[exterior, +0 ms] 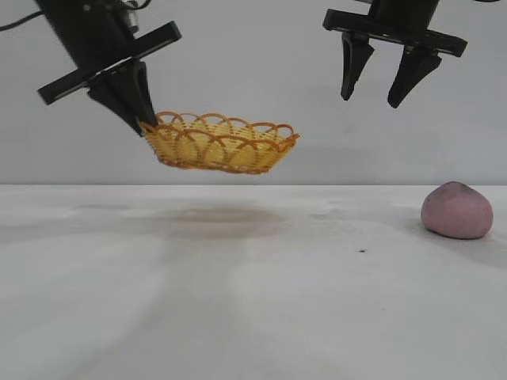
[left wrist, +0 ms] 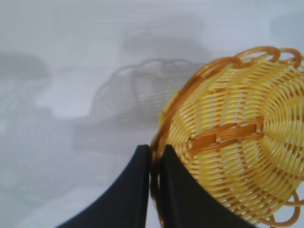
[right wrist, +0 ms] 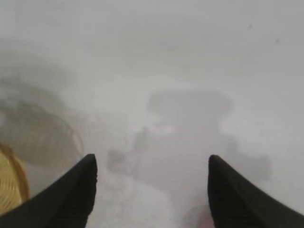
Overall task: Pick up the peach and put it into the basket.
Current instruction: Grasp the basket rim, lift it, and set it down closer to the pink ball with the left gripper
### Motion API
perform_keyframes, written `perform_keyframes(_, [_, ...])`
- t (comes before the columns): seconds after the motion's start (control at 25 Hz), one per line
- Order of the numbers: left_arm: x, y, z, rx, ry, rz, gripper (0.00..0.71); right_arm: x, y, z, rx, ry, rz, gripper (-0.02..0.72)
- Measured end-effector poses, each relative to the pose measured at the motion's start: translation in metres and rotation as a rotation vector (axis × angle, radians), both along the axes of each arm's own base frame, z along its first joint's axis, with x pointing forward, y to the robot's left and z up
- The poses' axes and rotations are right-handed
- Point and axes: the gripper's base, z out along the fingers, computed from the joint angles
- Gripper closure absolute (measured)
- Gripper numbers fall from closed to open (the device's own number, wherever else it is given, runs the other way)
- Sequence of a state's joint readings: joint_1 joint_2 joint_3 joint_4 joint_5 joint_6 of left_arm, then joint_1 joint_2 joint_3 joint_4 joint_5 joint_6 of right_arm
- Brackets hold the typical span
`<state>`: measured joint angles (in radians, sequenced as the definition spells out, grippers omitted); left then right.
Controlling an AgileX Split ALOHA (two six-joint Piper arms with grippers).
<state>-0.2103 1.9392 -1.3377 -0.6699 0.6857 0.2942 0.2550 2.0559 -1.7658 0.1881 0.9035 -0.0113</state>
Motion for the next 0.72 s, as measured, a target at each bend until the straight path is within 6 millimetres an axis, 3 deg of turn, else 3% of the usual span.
perform_keyframes(0.2, [-0.027, 0.006, -0.015, -0.014, 0.017, 0.032, 0.71, 0.0, 0.0, 0.0, -0.002, 0.005, 0.003, 0.251])
perform_keyframes(0.72, [-0.046, 0.011, -0.044, -0.024, 0.047, 0.094, 0.71, -0.002, 0.0, -0.001, -0.004, 0.02, 0.007, 0.251])
